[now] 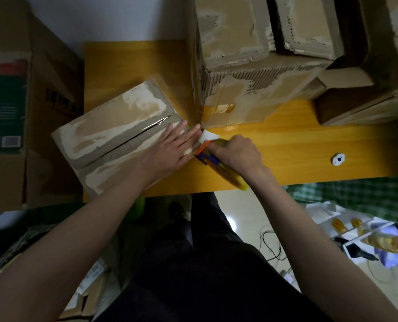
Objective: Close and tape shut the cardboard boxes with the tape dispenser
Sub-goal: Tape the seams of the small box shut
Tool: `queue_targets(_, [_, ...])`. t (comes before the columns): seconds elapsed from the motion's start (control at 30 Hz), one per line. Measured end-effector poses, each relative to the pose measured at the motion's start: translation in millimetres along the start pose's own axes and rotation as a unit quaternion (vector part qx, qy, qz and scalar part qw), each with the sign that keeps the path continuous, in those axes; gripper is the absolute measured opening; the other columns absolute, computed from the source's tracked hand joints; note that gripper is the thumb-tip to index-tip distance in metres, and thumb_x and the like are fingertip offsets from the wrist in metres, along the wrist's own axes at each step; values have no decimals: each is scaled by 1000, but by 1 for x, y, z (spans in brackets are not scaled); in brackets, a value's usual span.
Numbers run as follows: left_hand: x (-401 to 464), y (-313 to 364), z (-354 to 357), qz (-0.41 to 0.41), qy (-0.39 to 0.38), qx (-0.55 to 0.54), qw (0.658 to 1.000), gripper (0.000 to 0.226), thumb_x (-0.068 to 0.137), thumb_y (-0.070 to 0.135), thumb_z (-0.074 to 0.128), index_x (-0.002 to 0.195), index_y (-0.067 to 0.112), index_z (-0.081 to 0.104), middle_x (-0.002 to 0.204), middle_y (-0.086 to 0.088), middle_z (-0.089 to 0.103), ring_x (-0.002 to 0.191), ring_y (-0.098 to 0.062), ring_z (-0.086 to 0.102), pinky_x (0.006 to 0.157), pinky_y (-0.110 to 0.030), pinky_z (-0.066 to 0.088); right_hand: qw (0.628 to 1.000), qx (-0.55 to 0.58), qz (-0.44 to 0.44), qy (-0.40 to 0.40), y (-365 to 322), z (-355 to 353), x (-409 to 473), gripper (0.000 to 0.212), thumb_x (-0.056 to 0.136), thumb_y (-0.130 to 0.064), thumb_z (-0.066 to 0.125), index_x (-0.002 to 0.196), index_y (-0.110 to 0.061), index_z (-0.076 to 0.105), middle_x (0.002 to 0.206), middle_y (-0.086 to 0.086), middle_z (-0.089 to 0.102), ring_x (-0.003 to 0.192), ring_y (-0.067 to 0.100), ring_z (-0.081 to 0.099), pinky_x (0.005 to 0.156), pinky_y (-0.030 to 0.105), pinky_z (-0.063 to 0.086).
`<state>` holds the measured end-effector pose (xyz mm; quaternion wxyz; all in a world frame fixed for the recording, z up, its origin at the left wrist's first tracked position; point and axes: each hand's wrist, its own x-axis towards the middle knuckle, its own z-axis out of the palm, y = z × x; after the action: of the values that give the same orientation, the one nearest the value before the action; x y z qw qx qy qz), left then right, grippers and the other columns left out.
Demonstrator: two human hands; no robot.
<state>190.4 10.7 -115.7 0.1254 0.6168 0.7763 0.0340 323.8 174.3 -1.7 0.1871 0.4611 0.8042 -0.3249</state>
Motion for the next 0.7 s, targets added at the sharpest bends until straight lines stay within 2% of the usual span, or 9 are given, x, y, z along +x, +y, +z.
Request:
queue_targets(0.1, [0,2,-1,1,-10,-19,1000,65,104,43,24,162,24,1,169,5,-3,156,-25,-6,126,-49,4,999,-48,-9,12,-16,-3,4,48,88,-57,57,98,-10,63,109,11,67,103,34,62,75,34,42])
queue_targets(0.2, [1,3,-2,5,-17,-13,1000,65,104,44,19,162,24,0,169,5,-5,156,-26,-7,126,-49,3,997,-78,-12,19,-19,-1,5,45,91,-55,55,101,-11,64,108,10,65,105,32,62,75,34,41])
queue_targets(0.3, [-2,2,-3,-12,-7,-9,1000,63,105,42,19,162,22,0,170,4,-5,156,-25,-10,126,-52,4,981,-191,-30,-21,6,20,-3,37,93,-46,61,111,-14,65,114,7,65,112,29,61,78,34,45])
queue_targets(0.33, [-3,1,-2,-20,-5,-11,1000,63,106,42,20,162,21,0,170,4,-5,156,-24,-10,125,-53,5,980,-194,-11,-39,25,30,-6,36,92,-45,63,108,-14,66,113,8,66,112,30,62,77,33,45])
queue_targets(0.43, [0,-2,2,-19,7,-6,1000,65,105,42,25,162,20,5,170,4,-2,156,-24,-7,126,-52,5,989,-136,52,-27,81,40,-6,42,91,-53,59,86,-12,55,88,8,56,95,32,63,68,33,40])
queue_targets(0.57, [0,1,5,-20,1,-7,1000,66,104,44,23,162,19,5,170,3,-1,156,-25,-6,126,-50,3,996,-52,70,4,97,41,7,56,88,-65,58,80,-10,52,77,5,54,76,30,55,58,33,34])
queue_targets(0.7, [0,2,4,-28,1,-11,1000,66,104,42,26,162,19,5,170,3,0,156,-24,-7,126,-50,3,999,24,25,15,93,52,17,50,92,-62,55,92,-12,49,89,10,59,82,33,57,63,36,38])
